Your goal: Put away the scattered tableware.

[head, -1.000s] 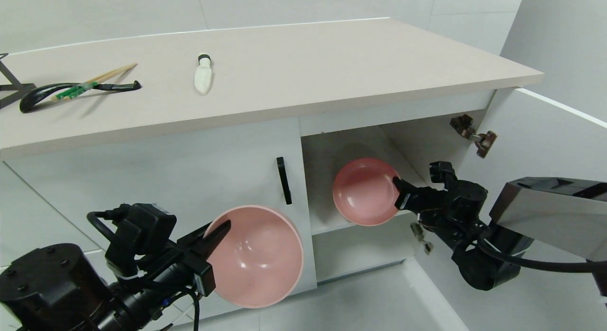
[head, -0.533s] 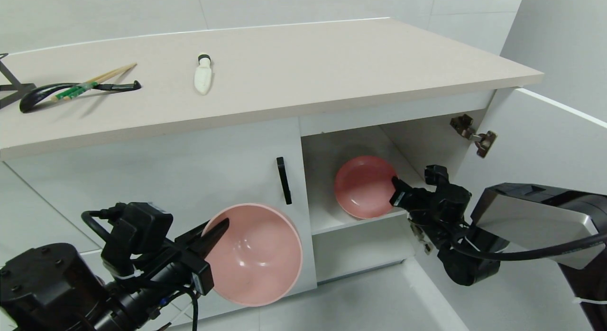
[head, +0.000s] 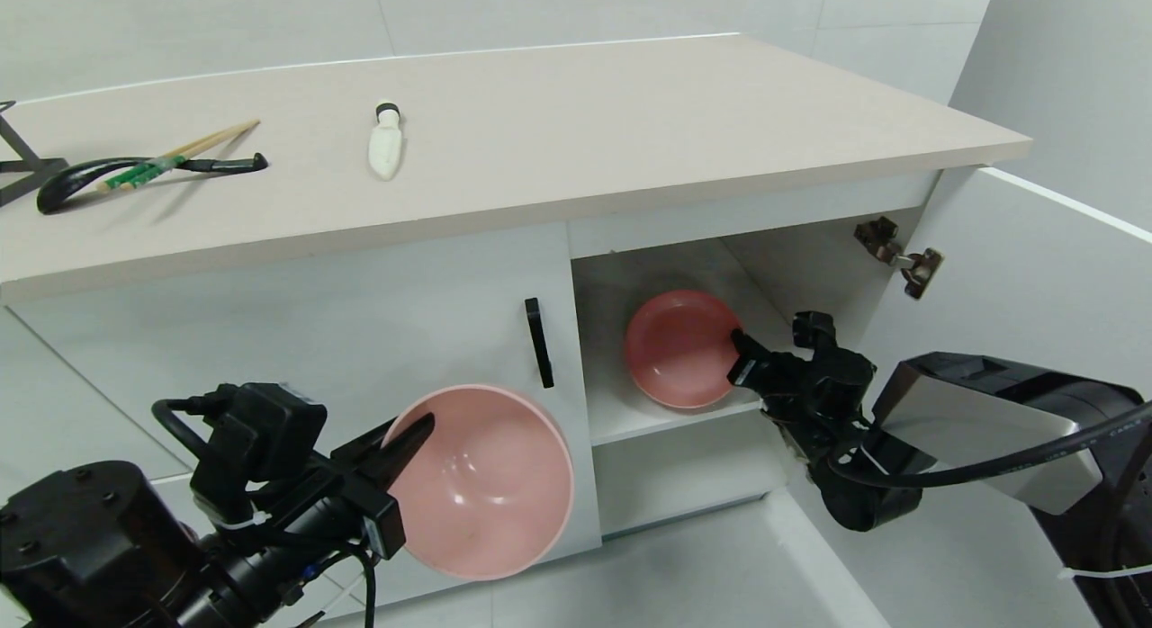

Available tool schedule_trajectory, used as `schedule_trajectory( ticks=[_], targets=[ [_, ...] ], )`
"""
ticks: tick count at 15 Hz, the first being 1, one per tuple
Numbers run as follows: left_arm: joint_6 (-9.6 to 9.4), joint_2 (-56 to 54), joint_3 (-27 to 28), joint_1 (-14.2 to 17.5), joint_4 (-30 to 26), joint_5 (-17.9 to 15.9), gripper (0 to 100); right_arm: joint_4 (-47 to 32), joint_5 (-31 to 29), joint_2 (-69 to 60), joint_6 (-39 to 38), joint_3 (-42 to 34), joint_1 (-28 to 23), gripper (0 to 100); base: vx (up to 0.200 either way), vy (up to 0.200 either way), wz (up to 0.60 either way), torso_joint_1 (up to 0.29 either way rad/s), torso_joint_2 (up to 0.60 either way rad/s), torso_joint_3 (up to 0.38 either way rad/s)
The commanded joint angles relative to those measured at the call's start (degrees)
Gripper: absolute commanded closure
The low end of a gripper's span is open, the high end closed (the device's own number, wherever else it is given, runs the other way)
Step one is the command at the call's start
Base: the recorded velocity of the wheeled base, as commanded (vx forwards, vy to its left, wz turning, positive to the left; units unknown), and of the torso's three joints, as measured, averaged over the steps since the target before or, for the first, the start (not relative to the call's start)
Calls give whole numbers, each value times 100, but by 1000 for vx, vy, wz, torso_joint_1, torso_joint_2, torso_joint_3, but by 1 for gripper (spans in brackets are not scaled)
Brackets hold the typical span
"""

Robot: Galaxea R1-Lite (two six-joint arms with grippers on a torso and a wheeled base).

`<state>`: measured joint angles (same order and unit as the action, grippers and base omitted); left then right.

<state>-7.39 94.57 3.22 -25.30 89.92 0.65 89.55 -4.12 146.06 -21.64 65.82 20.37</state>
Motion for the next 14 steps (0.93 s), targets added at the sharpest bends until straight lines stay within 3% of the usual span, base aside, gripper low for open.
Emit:
schedule_trajectory(
  ticks=[1, 4, 12, 13, 14],
  targets=[
    [0, -18, 3, -2, 8, 6, 100, -43, 25, 28, 2, 142, 2, 100, 0, 0, 0, 0, 0, 0],
    [0, -71, -5, 7, 8, 6, 100, -447, 368, 107, 2, 221, 2, 100, 0, 0, 0, 0, 0, 0],
    [0, -97, -5, 16, 8, -3, 100, -421, 289, 248, 2, 414, -51, 100, 0, 0, 0, 0, 0, 0],
    [0, -97, -5, 16, 8, -3, 100, -421, 289, 257, 11, 467, -51, 0, 0, 0, 0, 0, 0, 0],
    [0, -97, -5, 16, 8, -3, 100, -421, 289, 283, 11, 476, -51, 0, 0, 0, 0, 0, 0, 0]
  ],
)
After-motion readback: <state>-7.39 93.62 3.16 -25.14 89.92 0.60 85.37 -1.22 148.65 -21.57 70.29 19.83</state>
